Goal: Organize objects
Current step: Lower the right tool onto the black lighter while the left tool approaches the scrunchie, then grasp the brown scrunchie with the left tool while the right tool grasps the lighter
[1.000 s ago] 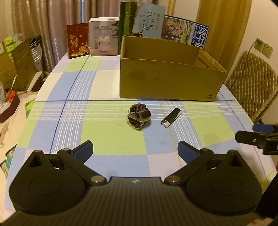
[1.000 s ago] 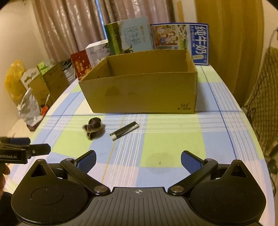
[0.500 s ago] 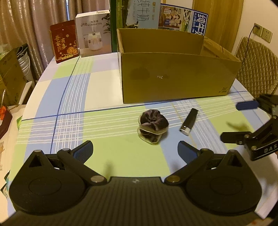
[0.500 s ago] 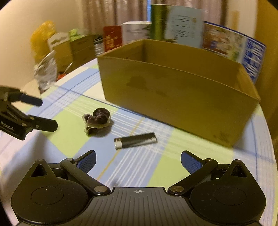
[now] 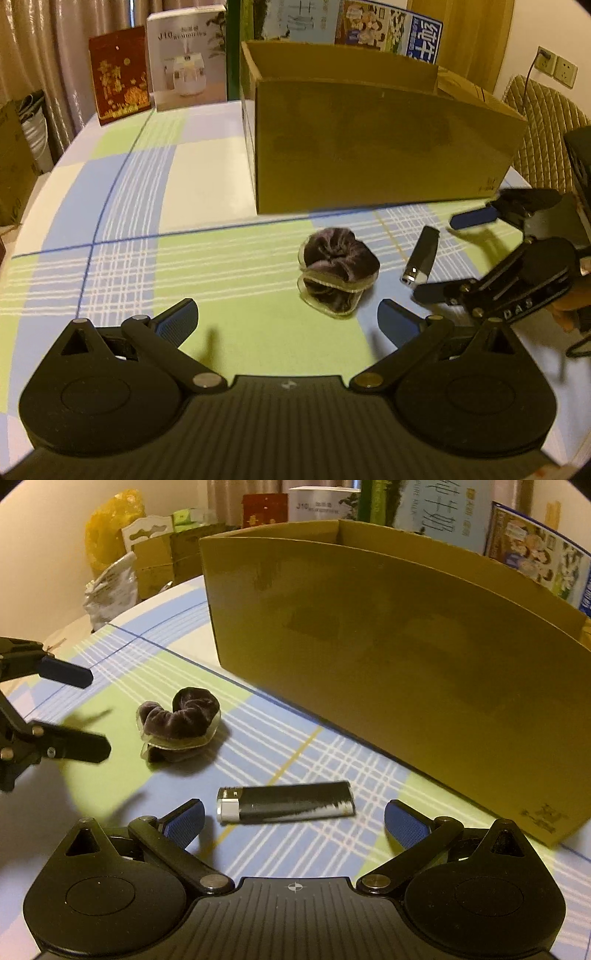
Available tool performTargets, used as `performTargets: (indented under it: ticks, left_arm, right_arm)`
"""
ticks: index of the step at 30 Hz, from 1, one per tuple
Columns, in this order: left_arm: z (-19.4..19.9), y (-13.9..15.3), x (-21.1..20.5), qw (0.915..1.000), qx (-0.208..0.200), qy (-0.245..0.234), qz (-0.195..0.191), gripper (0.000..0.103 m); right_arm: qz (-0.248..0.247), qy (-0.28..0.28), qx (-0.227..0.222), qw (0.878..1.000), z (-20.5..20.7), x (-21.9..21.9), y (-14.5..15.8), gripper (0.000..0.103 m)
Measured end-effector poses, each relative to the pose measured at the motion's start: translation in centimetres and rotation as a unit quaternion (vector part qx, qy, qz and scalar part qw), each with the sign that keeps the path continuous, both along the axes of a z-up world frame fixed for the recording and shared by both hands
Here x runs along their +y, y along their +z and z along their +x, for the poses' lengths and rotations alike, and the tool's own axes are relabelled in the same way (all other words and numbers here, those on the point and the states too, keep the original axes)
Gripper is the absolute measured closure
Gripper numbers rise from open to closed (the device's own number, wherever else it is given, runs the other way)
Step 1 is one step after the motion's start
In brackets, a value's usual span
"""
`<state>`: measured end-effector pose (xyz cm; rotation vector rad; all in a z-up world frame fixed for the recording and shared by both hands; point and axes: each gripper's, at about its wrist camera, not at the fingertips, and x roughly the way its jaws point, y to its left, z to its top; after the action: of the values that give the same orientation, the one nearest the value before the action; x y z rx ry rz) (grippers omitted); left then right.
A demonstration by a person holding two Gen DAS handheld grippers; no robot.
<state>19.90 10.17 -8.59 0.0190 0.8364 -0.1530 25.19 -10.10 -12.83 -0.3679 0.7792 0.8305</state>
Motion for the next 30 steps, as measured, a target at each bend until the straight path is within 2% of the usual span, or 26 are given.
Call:
performTargets:
  ticks: [5,12,19,21,25,30]
  left_arm:
    - [0.1,-0.4,0.0,1.0,0.004,-0.004,-0.006,0.001]
    - [0.3,-0.6,0.1,1.0,0.003,-0.006,-0.003,0.001]
    - [1.1,-0.5,-0.7,0.9994,-0.011,-0.03,0.01,0.003]
    - [1.5,-0.7,-1.0,0.9988,-0.015,-0.044,0.019,0.009]
    - [2.6,-0.9,-1.6,0.997,-0.029,-0.069,0.021,0.015]
    - [4.1,-1.7,-2.3,0.9935,-0.032,-0.107,0.023,0.026]
  right_arm:
    - [0.002,0.011,-0.007,1.0,-0.1,0.7,-0.4,0.003]
    - [0.015,0.008,0.001,1.0,0.1,0.8,-0.1,0.023]
    - [0.013,-0.039,0.003,0.999,0.1,0.0,1.5,0.024]
    - [0.012,-0.058,0.008,0.998,0.3,-0.4,1.7,0.024]
    - [0.017,-0.083,0.018,0.996,0.9,-1.3,2.1,0.024]
    - [0.024,-0.091,0.02,0.995,1.1,-1.7,2.5,0.024]
